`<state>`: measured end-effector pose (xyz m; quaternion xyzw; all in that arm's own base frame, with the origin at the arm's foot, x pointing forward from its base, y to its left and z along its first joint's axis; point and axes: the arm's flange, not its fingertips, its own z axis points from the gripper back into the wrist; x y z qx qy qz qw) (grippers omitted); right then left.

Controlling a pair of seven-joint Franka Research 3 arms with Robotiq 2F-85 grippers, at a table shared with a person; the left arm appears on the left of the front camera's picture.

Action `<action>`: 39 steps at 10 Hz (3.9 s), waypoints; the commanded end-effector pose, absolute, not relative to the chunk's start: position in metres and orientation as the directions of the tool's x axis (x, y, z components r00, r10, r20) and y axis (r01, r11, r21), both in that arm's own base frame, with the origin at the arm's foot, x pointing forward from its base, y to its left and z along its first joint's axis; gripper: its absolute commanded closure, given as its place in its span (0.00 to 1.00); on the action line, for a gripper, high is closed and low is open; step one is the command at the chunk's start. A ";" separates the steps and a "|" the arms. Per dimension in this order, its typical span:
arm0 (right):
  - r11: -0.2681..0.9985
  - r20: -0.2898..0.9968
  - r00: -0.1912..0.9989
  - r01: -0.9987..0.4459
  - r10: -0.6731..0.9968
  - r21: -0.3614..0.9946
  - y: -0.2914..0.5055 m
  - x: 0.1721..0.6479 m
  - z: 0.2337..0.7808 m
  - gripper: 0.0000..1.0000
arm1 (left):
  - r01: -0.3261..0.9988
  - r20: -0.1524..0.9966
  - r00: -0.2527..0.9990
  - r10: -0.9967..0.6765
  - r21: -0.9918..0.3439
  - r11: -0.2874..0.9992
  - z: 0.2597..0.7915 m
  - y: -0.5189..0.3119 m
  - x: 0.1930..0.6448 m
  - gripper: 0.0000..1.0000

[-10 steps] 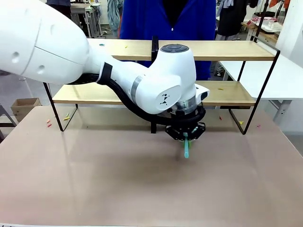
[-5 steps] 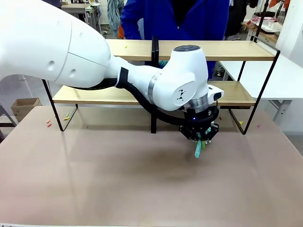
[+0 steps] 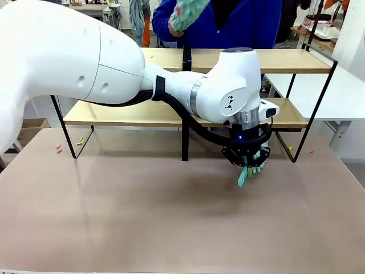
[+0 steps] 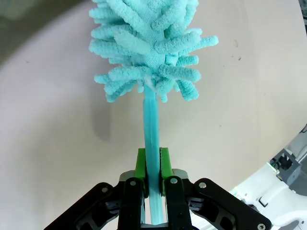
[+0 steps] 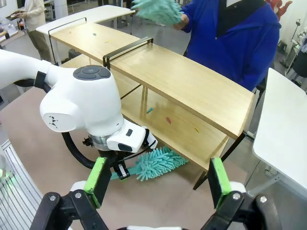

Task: Clean the shelves.
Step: Clean another randomly selected level of the Shelf with the Duster.

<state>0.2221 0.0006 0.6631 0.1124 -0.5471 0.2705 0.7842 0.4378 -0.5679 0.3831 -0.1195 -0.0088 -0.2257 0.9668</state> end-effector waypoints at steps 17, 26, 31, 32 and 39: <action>0.831 0.919 0.258 -0.545 0.298 -0.117 0.000 0.222 0.664 0.00 | 0.728 0.069 0.683 -0.727 -0.148 0.669 0.365 -0.526 0.431 0.87; 0.831 0.919 0.258 -0.545 0.298 -0.117 0.000 0.222 0.664 0.00 | 0.908 0.094 0.341 -0.936 -0.289 0.302 0.381 -0.469 0.364 0.87; 0.831 0.919 0.258 -0.545 0.298 -0.117 0.000 0.222 0.664 0.00 | 0.929 0.312 0.307 -0.899 -0.305 0.211 0.401 -0.457 0.351 0.87; 0.831 0.919 0.258 -0.545 0.298 -0.117 0.000 0.222 0.664 0.00 | 0.921 0.359 0.349 -0.865 -0.302 0.246 0.408 -0.451 0.349 0.87; 0.831 0.919 0.258 -0.545 0.298 -0.117 0.000 0.222 0.664 0.00 | 0.907 0.472 0.415 -0.778 -0.148 0.394 0.444 -0.420 0.320 0.87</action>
